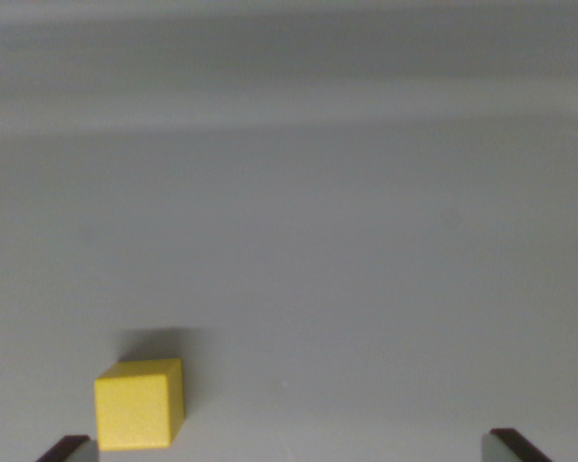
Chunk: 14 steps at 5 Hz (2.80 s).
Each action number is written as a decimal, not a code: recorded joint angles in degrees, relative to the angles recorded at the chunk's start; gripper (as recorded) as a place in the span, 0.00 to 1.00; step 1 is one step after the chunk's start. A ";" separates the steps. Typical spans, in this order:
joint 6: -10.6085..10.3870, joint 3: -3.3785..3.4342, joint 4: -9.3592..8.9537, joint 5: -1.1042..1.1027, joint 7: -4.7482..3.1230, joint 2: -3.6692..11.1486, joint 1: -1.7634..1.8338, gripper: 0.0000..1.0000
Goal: Pick yellow cube
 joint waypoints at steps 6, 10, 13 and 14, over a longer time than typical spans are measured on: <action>-7.98 1.22 -5.74 -0.01 1.55 3.90 1.57 0.00; -13.38 2.04 -9.62 -0.01 2.59 6.53 2.62 0.00; -16.00 2.44 -11.50 -0.01 3.10 7.81 3.14 0.00; -18.41 2.80 -13.24 -0.01 3.57 8.99 3.61 0.00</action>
